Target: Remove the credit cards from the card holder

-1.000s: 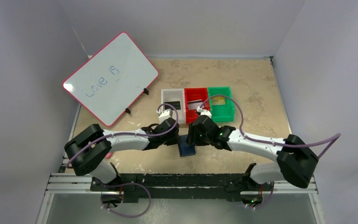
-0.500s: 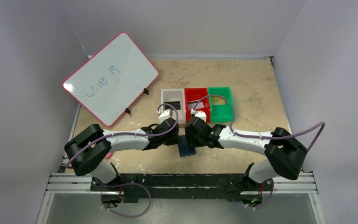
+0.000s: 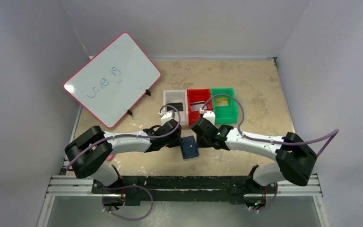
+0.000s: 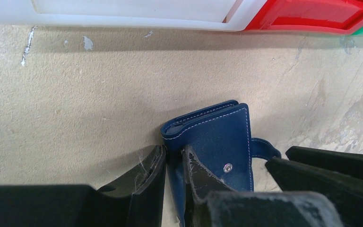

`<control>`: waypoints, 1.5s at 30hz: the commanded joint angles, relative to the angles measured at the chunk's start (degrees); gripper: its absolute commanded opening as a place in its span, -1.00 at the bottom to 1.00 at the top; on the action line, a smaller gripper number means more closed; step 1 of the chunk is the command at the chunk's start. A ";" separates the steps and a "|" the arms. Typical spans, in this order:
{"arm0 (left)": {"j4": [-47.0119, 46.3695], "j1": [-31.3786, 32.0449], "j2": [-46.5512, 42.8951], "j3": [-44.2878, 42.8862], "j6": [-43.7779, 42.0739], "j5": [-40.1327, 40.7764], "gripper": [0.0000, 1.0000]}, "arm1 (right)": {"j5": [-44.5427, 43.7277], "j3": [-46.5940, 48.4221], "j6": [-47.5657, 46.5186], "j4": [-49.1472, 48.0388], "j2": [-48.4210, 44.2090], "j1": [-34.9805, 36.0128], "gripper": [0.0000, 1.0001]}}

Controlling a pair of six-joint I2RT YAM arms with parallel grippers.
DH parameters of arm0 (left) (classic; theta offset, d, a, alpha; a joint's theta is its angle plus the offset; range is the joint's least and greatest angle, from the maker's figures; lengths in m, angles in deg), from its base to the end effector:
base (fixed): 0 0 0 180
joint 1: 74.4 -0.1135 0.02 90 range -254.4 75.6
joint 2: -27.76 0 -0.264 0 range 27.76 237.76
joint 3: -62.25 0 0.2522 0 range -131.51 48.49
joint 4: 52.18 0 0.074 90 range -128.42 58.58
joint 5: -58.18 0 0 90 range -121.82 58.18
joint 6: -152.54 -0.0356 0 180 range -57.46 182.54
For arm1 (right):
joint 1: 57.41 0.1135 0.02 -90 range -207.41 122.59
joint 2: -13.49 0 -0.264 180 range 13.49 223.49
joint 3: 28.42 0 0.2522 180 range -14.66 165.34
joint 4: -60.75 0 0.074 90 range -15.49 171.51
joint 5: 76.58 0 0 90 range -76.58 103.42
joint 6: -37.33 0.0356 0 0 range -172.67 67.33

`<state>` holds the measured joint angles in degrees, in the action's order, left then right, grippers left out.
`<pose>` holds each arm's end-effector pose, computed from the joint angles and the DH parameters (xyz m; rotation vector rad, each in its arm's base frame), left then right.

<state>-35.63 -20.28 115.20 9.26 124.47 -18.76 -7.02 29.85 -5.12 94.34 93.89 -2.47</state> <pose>0.1733 -0.2259 0.1501 -0.2744 2.5154 -0.6062 0.1653 0.2139 0.1901 -0.0222 2.4831 0.3165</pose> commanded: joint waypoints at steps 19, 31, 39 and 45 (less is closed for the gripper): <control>8.55 -0.21 0.07 -0.76 -2.96 1.03 -0.74 | 7.20 -5.26 -1.98 -9.57 -1.65 -4.11 -0.59; 8.49 -0.20 -4.44 -0.15 -1.73 4.30 -0.69 | 5.79 -3.78 -0.56 -6.06 -4.74 -4.08 -1.00; 12.41 -0.19 -16.38 0.12 -0.13 12.69 -0.13 | 10.12 -2.21 0.35 -9.91 -12.59 -3.43 -1.00; 20.37 -0.18 -24.97 0.84 3.32 21.23 0.13 | 15.66 -0.36 0.46 -14.09 -12.22 -1.85 -1.00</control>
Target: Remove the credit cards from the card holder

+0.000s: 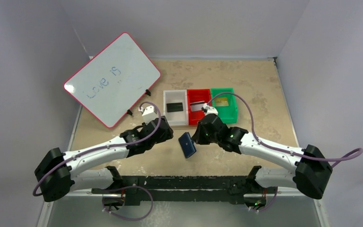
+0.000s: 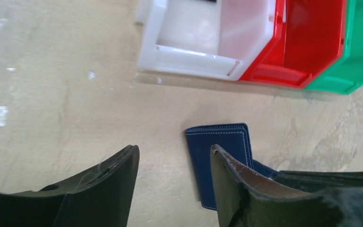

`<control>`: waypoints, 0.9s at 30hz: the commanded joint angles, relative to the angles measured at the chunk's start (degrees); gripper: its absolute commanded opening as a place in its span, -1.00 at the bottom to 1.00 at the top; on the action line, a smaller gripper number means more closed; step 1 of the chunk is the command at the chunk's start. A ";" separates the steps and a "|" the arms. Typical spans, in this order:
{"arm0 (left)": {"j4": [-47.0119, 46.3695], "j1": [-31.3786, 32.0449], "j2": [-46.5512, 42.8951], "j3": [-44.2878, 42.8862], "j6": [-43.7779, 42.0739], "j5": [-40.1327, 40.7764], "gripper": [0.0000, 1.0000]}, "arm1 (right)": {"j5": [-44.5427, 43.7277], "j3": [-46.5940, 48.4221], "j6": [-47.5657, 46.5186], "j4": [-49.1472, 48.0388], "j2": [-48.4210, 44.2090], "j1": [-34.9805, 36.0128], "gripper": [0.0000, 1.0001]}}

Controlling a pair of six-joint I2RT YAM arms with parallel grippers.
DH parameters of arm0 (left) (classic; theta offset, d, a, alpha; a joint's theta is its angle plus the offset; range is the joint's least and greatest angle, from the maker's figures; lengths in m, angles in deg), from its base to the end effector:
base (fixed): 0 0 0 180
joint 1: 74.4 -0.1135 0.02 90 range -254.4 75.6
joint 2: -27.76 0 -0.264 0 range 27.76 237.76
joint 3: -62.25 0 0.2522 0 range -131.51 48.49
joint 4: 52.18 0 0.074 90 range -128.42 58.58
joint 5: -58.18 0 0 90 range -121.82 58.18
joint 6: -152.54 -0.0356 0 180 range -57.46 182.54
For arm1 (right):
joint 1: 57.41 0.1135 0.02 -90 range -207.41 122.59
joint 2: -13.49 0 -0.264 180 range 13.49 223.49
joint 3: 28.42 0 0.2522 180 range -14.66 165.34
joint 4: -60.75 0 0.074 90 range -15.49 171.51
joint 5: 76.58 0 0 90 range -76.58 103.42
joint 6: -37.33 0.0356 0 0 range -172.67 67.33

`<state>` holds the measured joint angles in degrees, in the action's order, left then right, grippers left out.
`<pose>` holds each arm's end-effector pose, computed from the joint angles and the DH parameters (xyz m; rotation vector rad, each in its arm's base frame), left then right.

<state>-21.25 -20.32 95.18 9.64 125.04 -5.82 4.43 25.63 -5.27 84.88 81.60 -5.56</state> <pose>0.1513 -0.1823 0.2169 -0.3868 2.2933 -0.5201 0.1601 0.1947 0.2297 -0.0016 2.3405 0.7463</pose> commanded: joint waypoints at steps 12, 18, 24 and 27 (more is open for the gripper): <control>16.52 -0.26 -15.74 1.32 6.91 16.48 0.35 | 13.75 4.24 2.78 -16.03 7.41 2.86 -1.00; 17.95 -0.22 -15.84 1.43 7.00 16.01 0.35 | 7.10 0.30 9.53 -11.07 5.02 -0.31 -1.00; 14.70 -0.21 -14.42 1.32 4.79 12.92 0.35 | 5.69 -13.31 15.53 -13.63 -2.07 -8.44 -1.00; 11.52 -0.27 -13.01 0.87 2.15 9.72 0.35 | 6.88 -17.17 16.66 -13.74 -2.44 -9.31 -1.00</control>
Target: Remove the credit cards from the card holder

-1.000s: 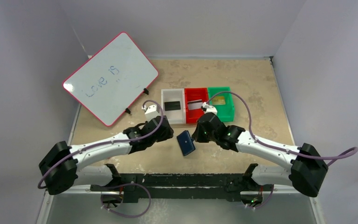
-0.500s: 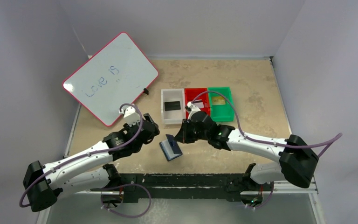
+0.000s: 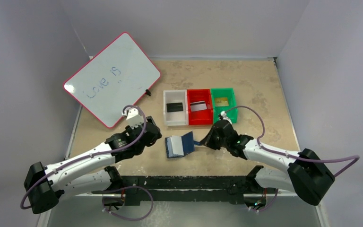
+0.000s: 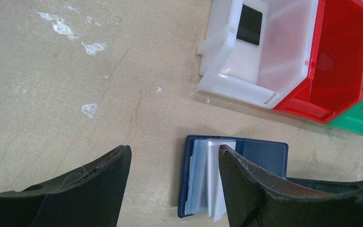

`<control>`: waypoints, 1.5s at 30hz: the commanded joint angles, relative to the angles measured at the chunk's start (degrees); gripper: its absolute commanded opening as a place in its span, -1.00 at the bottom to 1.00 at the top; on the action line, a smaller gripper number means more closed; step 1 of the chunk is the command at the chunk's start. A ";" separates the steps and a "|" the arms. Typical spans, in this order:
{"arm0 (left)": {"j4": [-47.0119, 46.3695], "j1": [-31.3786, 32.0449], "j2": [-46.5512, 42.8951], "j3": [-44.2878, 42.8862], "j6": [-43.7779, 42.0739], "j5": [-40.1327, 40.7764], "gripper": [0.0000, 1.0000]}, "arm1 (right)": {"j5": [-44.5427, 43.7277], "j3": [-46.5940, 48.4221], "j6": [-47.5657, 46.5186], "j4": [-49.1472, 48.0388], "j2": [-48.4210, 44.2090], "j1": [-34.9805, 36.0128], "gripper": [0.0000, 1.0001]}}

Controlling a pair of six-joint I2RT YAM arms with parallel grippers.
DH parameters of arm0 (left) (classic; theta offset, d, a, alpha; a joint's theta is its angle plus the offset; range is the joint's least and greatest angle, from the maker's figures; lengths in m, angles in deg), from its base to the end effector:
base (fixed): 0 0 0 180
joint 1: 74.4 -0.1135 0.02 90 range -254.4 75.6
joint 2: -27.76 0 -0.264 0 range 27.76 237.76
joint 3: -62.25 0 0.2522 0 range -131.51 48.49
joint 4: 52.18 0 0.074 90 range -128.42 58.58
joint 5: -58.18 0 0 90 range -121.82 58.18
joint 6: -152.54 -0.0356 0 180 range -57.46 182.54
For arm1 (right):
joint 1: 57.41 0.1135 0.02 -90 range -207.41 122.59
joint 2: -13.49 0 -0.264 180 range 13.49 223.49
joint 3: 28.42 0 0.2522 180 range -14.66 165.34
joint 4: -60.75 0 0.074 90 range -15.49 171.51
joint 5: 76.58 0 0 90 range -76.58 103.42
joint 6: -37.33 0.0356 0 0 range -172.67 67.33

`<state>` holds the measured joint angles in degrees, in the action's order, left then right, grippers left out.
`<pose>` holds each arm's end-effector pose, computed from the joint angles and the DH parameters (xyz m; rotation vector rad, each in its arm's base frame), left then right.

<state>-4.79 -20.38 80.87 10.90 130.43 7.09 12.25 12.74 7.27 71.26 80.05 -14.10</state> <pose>0.1239 -0.1326 0.2400 -0.5534 2.1510 -0.3393 0.1690 0.1583 0.1833 0.3560 2.3499 0.9361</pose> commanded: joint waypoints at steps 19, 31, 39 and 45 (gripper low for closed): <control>-24.17 0.03 13.54 -5.72 -12.53 -26.11 0.26 | -2.85 -7.92 2.78 -2.27 -4.70 -0.68 -1.00; -17.38 0.12 18.80 -5.67 -10.10 -26.49 0.26 | -3.09 -7.81 4.19 -2.23 0.15 -0.68 -1.00; -17.92 0.05 19.27 -5.17 -11.48 -33.85 0.26 | -2.09 -9.30 5.02 -4.08 0.40 -0.68 -1.00; -10.43 0.08 18.30 -5.41 -10.57 -28.56 0.27 | -2.42 -8.65 5.31 -3.55 0.96 -0.68 -1.00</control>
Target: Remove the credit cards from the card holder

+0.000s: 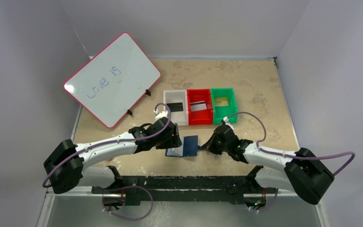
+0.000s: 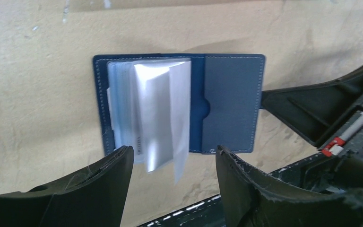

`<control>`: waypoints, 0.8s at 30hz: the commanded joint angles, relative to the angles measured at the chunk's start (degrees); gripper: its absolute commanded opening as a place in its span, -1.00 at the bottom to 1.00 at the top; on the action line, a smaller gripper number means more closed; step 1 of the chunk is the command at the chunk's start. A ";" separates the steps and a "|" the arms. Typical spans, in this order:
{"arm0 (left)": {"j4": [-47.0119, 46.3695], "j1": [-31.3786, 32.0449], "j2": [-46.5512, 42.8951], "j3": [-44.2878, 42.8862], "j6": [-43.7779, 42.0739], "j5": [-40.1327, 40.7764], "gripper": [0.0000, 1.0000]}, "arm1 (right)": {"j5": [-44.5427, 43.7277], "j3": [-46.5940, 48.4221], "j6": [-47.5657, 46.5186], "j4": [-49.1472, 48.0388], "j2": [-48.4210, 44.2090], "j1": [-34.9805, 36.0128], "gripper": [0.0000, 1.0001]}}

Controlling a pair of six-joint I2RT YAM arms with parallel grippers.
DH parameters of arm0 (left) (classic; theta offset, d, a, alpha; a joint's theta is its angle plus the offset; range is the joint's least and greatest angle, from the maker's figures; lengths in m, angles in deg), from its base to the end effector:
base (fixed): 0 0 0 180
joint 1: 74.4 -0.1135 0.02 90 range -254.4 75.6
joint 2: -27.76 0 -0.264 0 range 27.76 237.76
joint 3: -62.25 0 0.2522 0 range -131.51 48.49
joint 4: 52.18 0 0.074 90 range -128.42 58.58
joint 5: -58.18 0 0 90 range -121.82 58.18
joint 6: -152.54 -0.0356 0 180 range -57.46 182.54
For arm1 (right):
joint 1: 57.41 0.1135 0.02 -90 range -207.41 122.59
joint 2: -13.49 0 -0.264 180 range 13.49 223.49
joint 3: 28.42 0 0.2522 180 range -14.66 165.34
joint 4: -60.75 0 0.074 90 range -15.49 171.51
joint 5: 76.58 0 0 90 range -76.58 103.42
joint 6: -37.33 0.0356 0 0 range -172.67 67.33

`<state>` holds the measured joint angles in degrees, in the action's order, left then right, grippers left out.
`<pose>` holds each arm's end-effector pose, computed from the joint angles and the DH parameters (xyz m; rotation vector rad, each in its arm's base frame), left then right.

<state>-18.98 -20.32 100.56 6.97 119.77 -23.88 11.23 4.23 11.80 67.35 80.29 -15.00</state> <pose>0.1516 -0.2009 0.2052 -0.1341 2.5647 -0.6560 0.1543 0.1391 0.1431 0.4917 2.4097 0.8774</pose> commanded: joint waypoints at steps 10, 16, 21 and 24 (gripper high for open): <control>-10.82 0.05 -4.62 7.75 6.37 -5.13 0.29 | -1.08 -0.07 0.56 -0.23 1.40 0.21 -1.00; -11.27 0.04 -2.20 8.19 6.25 -4.92 0.28 | -0.97 -0.41 0.42 -0.44 1.37 0.21 -1.00; -14.81 0.05 -1.69 9.93 7.53 -5.65 0.26 | -1.02 -0.79 0.64 -0.59 1.16 0.21 -1.00; -14.45 0.05 -0.72 9.80 7.80 -5.21 0.25 | -1.14 -0.87 0.61 -0.55 0.80 0.21 -1.00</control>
<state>-29.99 -20.34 98.81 16.50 126.11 -28.71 11.38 4.23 12.26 66.36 80.99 -15.00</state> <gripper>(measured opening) 0.630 0.024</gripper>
